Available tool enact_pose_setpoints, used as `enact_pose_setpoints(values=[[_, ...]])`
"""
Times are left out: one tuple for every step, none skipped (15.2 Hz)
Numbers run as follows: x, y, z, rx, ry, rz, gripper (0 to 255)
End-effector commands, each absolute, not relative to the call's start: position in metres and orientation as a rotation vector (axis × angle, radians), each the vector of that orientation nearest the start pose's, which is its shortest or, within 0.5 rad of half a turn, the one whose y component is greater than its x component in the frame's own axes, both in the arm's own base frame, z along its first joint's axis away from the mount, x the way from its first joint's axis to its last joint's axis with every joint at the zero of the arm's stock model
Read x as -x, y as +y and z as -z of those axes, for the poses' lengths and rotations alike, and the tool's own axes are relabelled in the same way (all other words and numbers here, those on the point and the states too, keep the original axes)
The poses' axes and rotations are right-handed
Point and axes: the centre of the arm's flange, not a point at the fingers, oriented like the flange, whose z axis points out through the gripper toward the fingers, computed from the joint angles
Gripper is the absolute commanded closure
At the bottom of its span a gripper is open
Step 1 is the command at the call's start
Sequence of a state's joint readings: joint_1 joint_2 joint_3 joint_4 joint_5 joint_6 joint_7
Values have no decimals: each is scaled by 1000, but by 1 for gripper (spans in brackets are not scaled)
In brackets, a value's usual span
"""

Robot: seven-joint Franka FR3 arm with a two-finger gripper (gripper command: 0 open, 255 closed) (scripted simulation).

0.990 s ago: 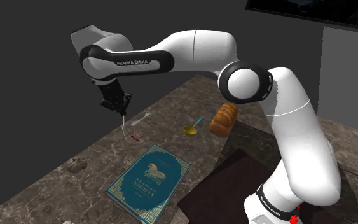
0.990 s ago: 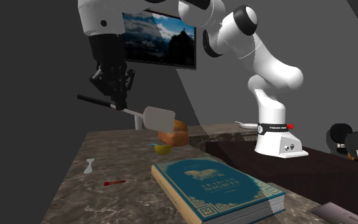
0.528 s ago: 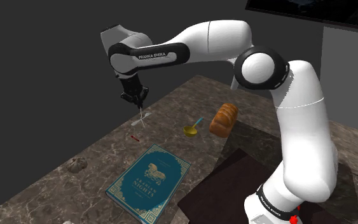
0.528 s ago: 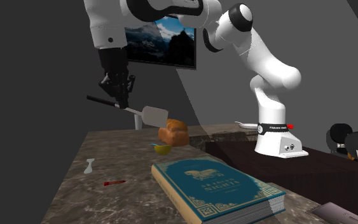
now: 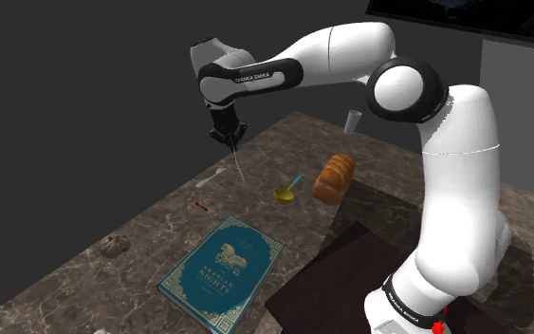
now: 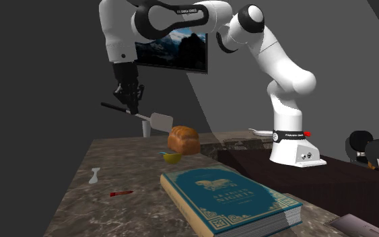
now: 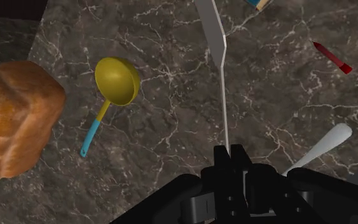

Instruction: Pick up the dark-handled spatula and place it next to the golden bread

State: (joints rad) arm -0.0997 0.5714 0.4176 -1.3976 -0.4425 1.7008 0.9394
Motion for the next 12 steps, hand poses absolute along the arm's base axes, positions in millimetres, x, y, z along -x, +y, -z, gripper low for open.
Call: enact_pose_setpoints(values=[[-678, 99, -379, 3303, 931, -95, 255], [-680, 86, -379, 3303, 931, -95, 255], [-681, 73, -379, 3303, 931, -95, 255], [-683, 59, -379, 3303, 931, -95, 255], [-684, 46, -379, 3303, 931, -95, 255], [-686, 33, -379, 3303, 931, -95, 255], [-687, 20, -379, 3303, 931, -95, 255], [-689, 7, -379, 3303, 931, -95, 255], [-690, -6, -379, 3303, 931, -95, 255], [-691, -19, -379, 3303, 931, -95, 255], [-693, -32, -379, 3303, 931, -95, 255], [-694, -46, -379, 3303, 931, -95, 255]])
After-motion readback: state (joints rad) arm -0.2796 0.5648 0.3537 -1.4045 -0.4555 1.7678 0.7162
